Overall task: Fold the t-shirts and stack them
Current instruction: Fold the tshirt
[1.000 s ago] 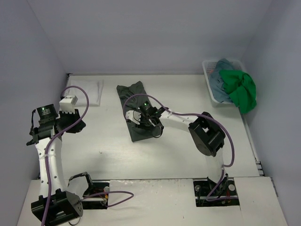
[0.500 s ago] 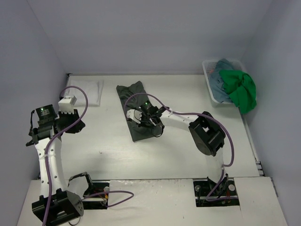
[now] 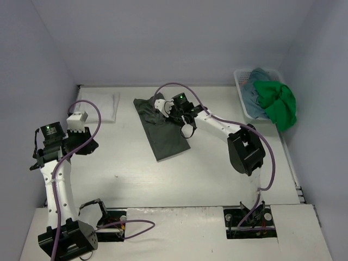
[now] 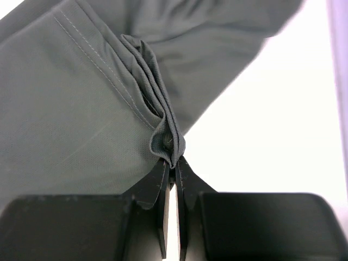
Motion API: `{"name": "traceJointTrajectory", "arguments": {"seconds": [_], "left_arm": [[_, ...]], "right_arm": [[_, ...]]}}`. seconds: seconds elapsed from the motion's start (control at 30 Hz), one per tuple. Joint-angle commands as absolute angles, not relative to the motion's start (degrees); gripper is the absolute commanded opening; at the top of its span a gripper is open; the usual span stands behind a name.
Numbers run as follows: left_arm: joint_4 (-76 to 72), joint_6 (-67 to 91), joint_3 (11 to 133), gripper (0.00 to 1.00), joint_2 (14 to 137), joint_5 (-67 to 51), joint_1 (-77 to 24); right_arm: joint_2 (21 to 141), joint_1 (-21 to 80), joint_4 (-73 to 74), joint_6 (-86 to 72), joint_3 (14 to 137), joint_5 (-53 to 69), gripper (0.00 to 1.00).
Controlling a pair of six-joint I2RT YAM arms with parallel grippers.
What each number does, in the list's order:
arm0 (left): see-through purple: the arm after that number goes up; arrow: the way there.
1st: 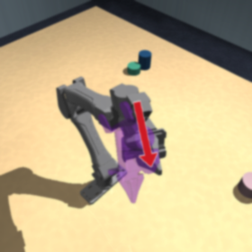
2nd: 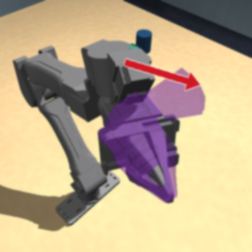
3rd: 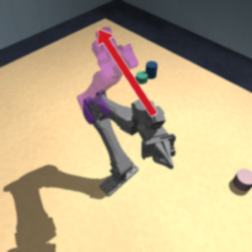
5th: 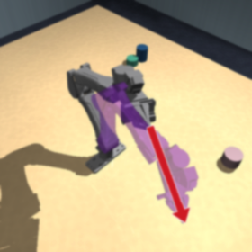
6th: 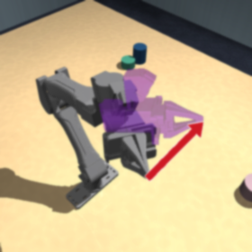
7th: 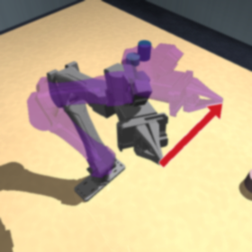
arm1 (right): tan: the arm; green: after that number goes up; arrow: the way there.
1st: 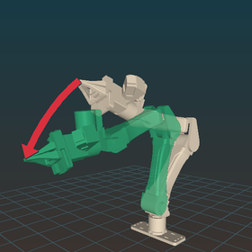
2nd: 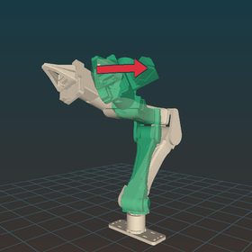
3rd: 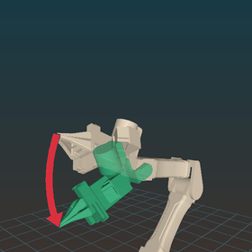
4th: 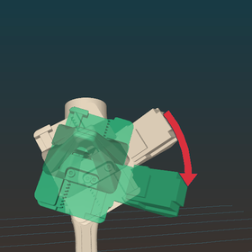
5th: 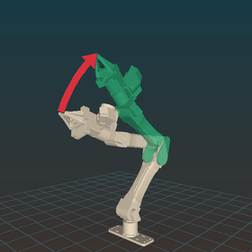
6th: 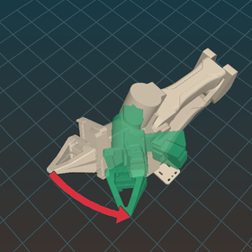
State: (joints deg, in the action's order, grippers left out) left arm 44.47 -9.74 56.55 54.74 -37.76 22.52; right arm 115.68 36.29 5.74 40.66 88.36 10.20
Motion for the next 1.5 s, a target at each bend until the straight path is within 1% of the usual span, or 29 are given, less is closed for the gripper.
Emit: {"name": "traceJointTrajectory", "arguments": {"seconds": [0.0, 0.03, 0.13, 0.17, 0.47, 0.57, 0.67, 0.7, 0.8, 0.87, 0.9, 0.97, 1.07, 1.13, 1.23, 1.27, 1.37, 1.47], "left_arm": [[42.45, -9.14, 57.48, 0.11, 54.58, -39.9, 22.94], [42.54, -9.05, 57.48, 0.11, 54.67, -40.08, 23.03], [42.71, -9.31, 57.48, 0.11, 54.67, -40.17, 23.03], [42.71, -9.32, 57.48, 0.11, 54.58, -40.08, 22.94], [42.63, -9.4, 57.48, 0.11, 54.93, -40.52, 23.03], [42.71, -9.32, 57.39, 0.11, 54.76, -40.61, 22.94], [42.8, -9.49, 57.31, 0.11, 54.49, -40.69, 23.03], [42.8, -9.49, 57.22, 0.11, 54.67, -40.69, 22.94], [43.06, -9.58, 57.3, 0.11, 55.45, -42.18, 23.03], [43.5, -9.75, 57.48, 0.11, 56.59, -43.15, 23.03], [43.68, -9.76, 58.0, 0.11, 57.04, -43.94, 22.94], [44.03, -9.76, 58.71, 0.11, 58.44, -44.56, 22.85], [44.21, -9.93, 59.32, 0.11, 59.93, -44.74, 22.76], [44.38, -10.11, 59.59, 0.11, 60.38, -44.82, 22.59], [44.38, -10.2, 59.68, 0.11, 60.64, -44.39, 22.24], [44.38, -10.28, 59.68, 0.11, 60.99, -44.38, 21.89], [44.47, -10.46, 60.2, 0.11, 62.04, -43.86, 20.92], [44.82, -10.81, 61.43, 0.11, 63.8, -42.29, 18.55]], "right_arm": [[117.42, 35.42, 3.34, 40.34, 92.89, 12.22, 0.0], [118.73, 35.33, 3.34, 40.17, 93.42, 12.56, 0.0], [121.36, 35.51, 3.51, 39.11, 95.36, 12.13, 0.26], [121.81, 35.59, 3.6, 38.94, 95.62, 11.52, 0.33], [122.61, 35.77, 3.34, 38.94, 93.34, 9.41, 0.35], [121.99, 35.77, 1.85, 37.36, 93.16, 6.16, 0.35], [120.85, 36.47, -2.98, 35.86, 92.11, -2.17, 0.35], [120.15, 36.91, -5.6, 35.69, 91.67, -6.2, 0.36], [119.88, 37.96, -6.85, 35.07, 91.93, -12.01, 0.42], [119.01, 37.97, -6.86, 33.93, 92.11, -12.92, 0.46], [118.48, 37.88, -7.03, 33.66, 92.02, -13.53, 0.51], [117.08, 37.97, -6.77, 32.78, 92.2, -13.97, 0.55], [115.41, 37.97, -5.9, 32.52, 92.37, -14.77, 0.56], [113.83, 38.06, -4.75, 32.17, 92.02, -13.63, 0.53], [112.33, 38.23, -2.56, 31.38, 90.79, -8.99, 0.35], [112.06, 38.23, -1.94, 30.77, 90.62, -7.83, 0.2], [113.28, 38.5, -0.27, 30.5, 90.97, -5.2, 0.0], [114.43, 38.5, 1.39, 30.41, 91.05, -2.83, 0.0]]}}
